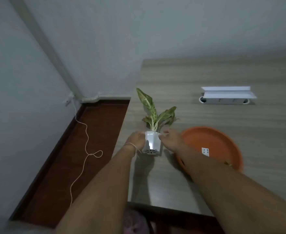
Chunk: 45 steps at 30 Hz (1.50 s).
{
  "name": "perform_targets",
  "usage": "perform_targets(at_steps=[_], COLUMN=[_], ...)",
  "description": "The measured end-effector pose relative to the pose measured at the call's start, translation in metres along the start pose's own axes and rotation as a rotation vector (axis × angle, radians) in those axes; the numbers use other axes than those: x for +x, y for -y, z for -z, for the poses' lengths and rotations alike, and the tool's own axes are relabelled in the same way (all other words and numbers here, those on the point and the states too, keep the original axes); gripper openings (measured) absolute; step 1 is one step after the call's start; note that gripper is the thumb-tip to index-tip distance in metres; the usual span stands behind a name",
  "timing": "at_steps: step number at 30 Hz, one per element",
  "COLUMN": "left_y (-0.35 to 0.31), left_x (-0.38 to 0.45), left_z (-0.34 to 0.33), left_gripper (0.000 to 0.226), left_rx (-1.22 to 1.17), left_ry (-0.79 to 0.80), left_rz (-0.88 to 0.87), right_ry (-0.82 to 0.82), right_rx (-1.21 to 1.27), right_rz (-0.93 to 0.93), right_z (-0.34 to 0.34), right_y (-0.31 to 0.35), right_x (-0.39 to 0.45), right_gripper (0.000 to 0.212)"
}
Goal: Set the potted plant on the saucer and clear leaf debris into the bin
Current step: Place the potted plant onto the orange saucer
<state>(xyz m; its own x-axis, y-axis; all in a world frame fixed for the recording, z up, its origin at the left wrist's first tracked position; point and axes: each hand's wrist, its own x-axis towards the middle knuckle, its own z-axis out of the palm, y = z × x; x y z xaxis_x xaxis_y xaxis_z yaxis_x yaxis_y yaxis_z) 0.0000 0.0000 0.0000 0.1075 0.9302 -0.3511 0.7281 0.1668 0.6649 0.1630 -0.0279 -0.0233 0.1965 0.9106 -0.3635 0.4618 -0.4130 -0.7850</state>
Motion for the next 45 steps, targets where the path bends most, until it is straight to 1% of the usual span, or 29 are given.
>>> perform_targets(at_steps=[2, 4, 5, 7, 9, 13, 18, 21, 23, 26, 27, 31, 33, 36, 38, 40, 42, 45], left_y=[0.013, 0.024, 0.03, 0.038, 0.047, 0.056, 0.055, 0.055, 0.058, 0.052, 0.048, 0.019, 0.002, -0.026, -0.04, -0.054, -0.068, -0.084], left_x=[0.013, 0.021, 0.025, 0.029, 0.032, 0.034, 0.033, 0.031, 0.031, 0.027, 0.028, 0.034, 0.038, 0.043, 0.048, 0.054, 0.056, 0.054], left_z=[-0.008, -0.018, -0.023, -0.033, -0.04, -0.047, -0.05, -0.054, -0.057, -0.058, -0.059, -0.06, -0.065, -0.079, -0.093, -0.109, -0.126, -0.153], left_gripper=[0.046, 0.046, 0.045, 0.045, 0.043, 0.041, 0.047, 0.042, 0.042, 0.04, 0.04, 0.034, 0.031, 0.028, 0.034, 0.051, 0.068, 0.069], left_rx=[-0.042, -0.035, -0.034, -0.055, -0.118, -0.304, -0.343, -0.364, -0.371, -0.376, -0.376, -0.345, -0.359, -0.401, -0.423, -0.397, -0.322, -0.241], left_ry=[-0.031, -0.007, 0.011, 0.046, 0.046, 0.014, 0.004, 0.014, -0.001, 0.01, 0.015, 0.023, 0.021, 0.063, 0.134, 0.206, 0.246, 0.297], left_rz=[0.057, 0.073, 0.054, 0.031, 0.042, 0.079, 0.07, 0.059, 0.048, 0.002, -0.019, -0.091, -0.117, -0.161, -0.183, -0.224, -0.262, -0.278], right_ry=[-0.015, 0.01, 0.007, -0.005, -0.003, -0.031, -0.07, -0.05, 0.0, 0.04, 0.044, 0.04, 0.023, 0.007, 0.008, -0.011, -0.03, -0.048], right_rx=[0.102, 0.267, 0.343, 0.452, 0.5, 0.565, 0.594, 0.629, 0.638, 0.644, 0.641, 0.646, 0.671, 0.663, 0.631, 0.59, 0.53, 0.428], right_rz=[-0.074, -0.123, -0.129, -0.143, -0.118, -0.079, -0.062, -0.12, -0.158, -0.159, -0.155, -0.091, -0.054, 0.014, 0.043, 0.035, 0.03, 0.066], right_z=[-0.015, -0.034, -0.045, -0.073, -0.091, -0.095, -0.094, -0.088, -0.079, -0.061, -0.053, -0.015, 0.006, 0.041, 0.067, 0.091, 0.112, 0.136], right_y=[-0.009, -0.019, -0.027, -0.056, -0.075, -0.078, -0.072, -0.063, -0.058, -0.053, -0.051, -0.047, -0.049, -0.062, -0.079, -0.1, -0.119, -0.141], right_x=[0.013, 0.023, 0.031, 0.06, 0.079, 0.076, 0.063, 0.055, 0.052, 0.047, 0.044, 0.039, 0.038, 0.038, 0.039, 0.041, 0.041, 0.034], right_gripper=[0.053, 0.055, 0.057, 0.078, 0.084, 0.074, 0.069, 0.067, 0.07, 0.076, 0.074, 0.048, 0.043, 0.044, 0.049, 0.061, 0.071, 0.077])
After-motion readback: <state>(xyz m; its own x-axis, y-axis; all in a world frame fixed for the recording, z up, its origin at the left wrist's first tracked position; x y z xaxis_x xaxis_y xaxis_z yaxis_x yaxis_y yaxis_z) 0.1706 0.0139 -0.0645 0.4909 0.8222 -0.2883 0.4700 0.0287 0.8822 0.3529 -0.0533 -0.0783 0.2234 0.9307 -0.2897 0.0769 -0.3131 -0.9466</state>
